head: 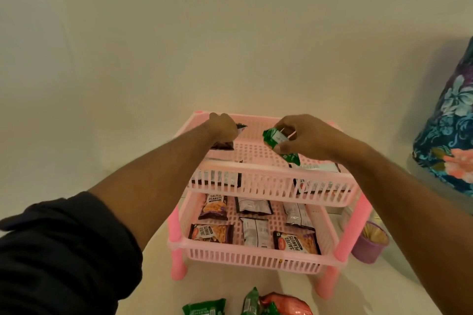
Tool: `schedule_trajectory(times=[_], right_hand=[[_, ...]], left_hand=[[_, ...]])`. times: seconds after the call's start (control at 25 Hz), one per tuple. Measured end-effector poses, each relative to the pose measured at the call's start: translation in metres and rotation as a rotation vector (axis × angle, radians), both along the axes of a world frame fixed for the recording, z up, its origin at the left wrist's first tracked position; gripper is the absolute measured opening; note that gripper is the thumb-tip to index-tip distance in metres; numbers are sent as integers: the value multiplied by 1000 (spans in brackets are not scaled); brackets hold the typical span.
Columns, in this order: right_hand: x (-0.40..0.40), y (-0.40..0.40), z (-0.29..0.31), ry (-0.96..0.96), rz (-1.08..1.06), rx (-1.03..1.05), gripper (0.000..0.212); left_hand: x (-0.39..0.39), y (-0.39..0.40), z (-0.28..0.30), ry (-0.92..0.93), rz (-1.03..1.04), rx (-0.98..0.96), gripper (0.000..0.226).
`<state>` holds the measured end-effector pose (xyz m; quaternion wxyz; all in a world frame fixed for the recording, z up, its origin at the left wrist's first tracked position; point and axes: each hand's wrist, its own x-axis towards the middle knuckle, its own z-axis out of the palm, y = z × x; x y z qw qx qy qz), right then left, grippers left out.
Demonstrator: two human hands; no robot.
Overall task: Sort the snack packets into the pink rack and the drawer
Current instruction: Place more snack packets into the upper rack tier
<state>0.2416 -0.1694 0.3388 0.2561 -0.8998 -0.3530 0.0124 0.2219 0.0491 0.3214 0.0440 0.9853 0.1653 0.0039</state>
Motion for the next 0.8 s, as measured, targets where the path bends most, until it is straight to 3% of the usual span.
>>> schedule_trajectory(times=[0.2,0.44,0.68,0.8], right_hand=[[21,14,-15,67,131,-221,47],[33,29,-30,216,237,-389,41],[33,35,-34,292,269,-431,39],[32,35,-33,337,287,-431,34]], left_hand=[[22,8,-7,100,-34,157,31],[39,19,-24,276,-18,113,34],[36,23,-2,85,-43,186,49],[40,34,1,185,-25,-38,43]])
